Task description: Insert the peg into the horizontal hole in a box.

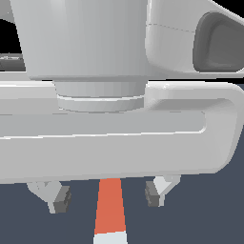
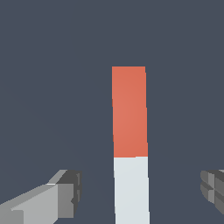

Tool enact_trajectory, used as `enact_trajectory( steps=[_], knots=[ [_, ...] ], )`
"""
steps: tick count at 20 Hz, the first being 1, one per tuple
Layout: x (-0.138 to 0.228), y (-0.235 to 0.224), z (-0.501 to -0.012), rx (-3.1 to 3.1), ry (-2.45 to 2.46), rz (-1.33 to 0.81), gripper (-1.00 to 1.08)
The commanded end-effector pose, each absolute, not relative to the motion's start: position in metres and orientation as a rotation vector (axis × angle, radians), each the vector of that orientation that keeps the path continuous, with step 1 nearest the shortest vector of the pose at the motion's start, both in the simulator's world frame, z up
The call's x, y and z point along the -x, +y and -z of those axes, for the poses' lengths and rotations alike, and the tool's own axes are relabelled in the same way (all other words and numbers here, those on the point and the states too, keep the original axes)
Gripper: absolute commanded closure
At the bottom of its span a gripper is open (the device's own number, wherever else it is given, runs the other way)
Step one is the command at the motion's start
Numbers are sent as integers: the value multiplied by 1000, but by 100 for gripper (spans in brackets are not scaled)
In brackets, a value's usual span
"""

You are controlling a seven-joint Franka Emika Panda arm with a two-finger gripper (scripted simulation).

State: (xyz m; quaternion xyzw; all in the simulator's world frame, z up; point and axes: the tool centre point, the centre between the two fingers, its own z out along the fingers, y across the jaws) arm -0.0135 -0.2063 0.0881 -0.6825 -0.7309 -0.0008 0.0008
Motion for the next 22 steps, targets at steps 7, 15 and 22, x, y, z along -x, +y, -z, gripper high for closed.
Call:
enact_trajectory(
  steps=[7, 15, 22],
  knots=[
    [10, -253, -70, 2118, -2320, 0, -92],
    [10, -257, -67, 2118, -2320, -1, -92],
    [10, -257, -40, 2117, -2321, 0, -92]
  ],
)
